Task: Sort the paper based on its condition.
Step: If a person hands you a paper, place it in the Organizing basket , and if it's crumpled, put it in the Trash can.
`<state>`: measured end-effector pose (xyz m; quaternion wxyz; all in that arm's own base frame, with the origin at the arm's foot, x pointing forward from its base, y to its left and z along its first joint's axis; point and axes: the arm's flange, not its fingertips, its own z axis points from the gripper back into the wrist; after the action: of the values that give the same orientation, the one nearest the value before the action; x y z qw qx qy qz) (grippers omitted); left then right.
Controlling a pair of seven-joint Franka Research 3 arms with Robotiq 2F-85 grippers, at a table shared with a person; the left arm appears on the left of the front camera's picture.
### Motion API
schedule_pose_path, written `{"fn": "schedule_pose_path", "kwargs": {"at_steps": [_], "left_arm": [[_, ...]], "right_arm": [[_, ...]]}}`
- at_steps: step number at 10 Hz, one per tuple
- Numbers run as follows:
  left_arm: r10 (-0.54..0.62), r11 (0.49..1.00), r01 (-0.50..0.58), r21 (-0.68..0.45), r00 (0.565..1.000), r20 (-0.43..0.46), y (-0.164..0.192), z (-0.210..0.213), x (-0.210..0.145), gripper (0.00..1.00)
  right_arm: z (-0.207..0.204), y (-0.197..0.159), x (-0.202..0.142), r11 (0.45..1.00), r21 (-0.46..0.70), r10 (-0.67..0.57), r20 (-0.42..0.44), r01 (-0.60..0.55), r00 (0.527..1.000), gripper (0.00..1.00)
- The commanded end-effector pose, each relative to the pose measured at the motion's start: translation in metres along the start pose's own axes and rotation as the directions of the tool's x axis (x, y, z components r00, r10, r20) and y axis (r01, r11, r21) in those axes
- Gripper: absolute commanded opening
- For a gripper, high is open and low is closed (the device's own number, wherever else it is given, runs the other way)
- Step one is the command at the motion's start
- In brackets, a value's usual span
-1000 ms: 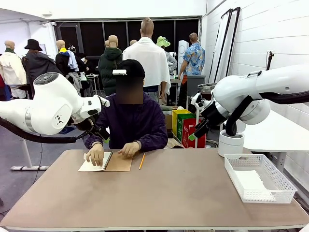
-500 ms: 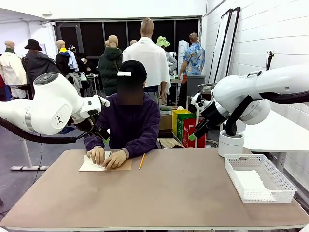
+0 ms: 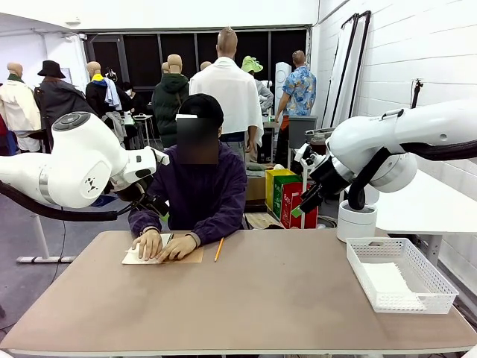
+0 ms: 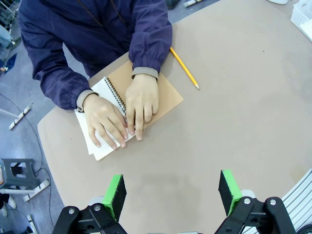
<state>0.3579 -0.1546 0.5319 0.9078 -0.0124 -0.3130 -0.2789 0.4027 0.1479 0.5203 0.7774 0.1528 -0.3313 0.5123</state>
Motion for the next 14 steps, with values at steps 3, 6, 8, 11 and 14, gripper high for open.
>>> {"fn": "schedule_pose_path", "kwargs": {"at_steps": [3,6,8,11,14], "left_arm": [[-0.004,1.0,0.004,0.006,1.0,0.007,0.001,-0.0008,-0.0002,1.0],[-0.004,1.0,0.004,0.006,1.0,0.007,0.001,-0.0008,-0.0002,1.0],[-0.004,1.0,0.004,0.006,1.0,0.007,0.001,-0.0008,-0.0002,1.0],[-0.004,1.0,0.004,0.006,1.0,0.007,0.001,-0.0008,-0.0002,1.0],[-0.004,1.0,0.004,0.006,1.0,0.007,0.001,-0.0008,-0.0002,1.0]], "right_arm": [[-0.0015,-0.0015,-0.0012,1.0,0.014,-0.003,0.015,0.003,1.0,1.0],[-0.0015,-0.0015,-0.0012,1.0,0.014,-0.003,0.015,0.003,1.0,1.0],[-0.0015,-0.0015,-0.0012,1.0,0.014,-0.003,0.015,0.003,1.0,1.0],[-0.0015,-0.0015,-0.0012,1.0,0.014,-0.003,0.015,0.003,1.0,1.0],[-0.0015,-0.0015,-0.0012,1.0,0.014,-0.003,0.015,0.003,1.0,1.0]]}}
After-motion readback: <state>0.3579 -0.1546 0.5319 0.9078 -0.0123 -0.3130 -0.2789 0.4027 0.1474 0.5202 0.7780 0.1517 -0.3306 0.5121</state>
